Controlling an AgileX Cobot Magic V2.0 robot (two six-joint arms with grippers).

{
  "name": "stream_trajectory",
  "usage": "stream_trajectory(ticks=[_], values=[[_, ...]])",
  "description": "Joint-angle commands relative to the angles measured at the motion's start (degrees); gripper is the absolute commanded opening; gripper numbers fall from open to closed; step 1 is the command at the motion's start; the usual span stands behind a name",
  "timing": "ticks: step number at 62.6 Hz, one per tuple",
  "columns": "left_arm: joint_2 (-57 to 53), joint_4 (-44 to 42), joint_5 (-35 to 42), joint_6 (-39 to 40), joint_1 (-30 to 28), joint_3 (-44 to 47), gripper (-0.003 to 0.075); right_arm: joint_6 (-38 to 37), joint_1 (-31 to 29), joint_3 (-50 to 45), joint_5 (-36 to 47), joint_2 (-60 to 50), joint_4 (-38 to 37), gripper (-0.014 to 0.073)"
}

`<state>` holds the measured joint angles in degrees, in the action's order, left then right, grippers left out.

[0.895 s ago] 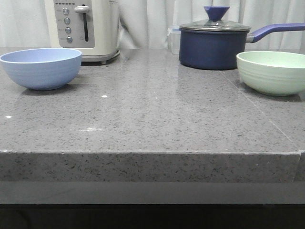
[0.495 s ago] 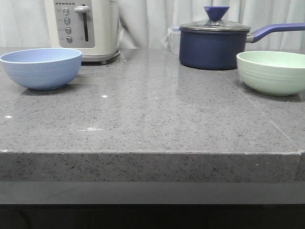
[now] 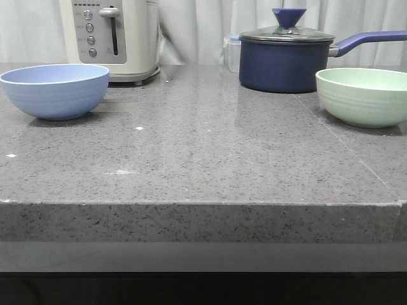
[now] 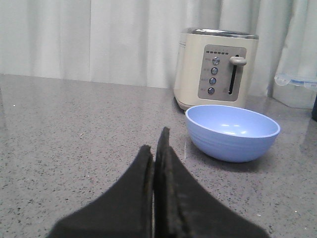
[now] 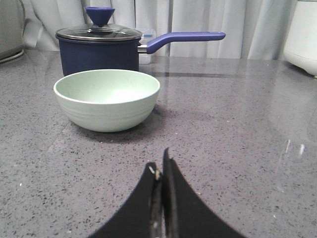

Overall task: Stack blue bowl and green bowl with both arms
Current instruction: 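Move the right gripper down toward the pale green bowl's rim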

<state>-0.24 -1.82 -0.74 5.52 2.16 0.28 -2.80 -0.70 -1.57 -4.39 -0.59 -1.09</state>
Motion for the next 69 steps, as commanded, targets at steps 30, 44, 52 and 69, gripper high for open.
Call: stream_trajectory(ticks=[30, 44, 52, 69], values=[[2.51, 0.5, -10.73, 0.48, 0.41, -21.67, -0.002, 0.34, -0.33, 18.8, -8.45, 1.48, -0.57, -0.0055], [12.82, 0.5, -25.0, 0.13, 0.41, -36.27, -0.002, 0.34, -0.33, 32.69, -19.07, 11.33, -0.57, -0.0055], [20.1, 0.5, -28.83, 0.13, 0.41, -42.05, -0.002, 0.34, -0.33, 40.08, -25.24, 18.66, -0.57, -0.0055], [27.76, 0.5, -29.43, 0.13, 0.41, -43.1, -0.002, 0.34, -0.33, 42.36, -27.61, 28.04, -0.57, -0.0055]])
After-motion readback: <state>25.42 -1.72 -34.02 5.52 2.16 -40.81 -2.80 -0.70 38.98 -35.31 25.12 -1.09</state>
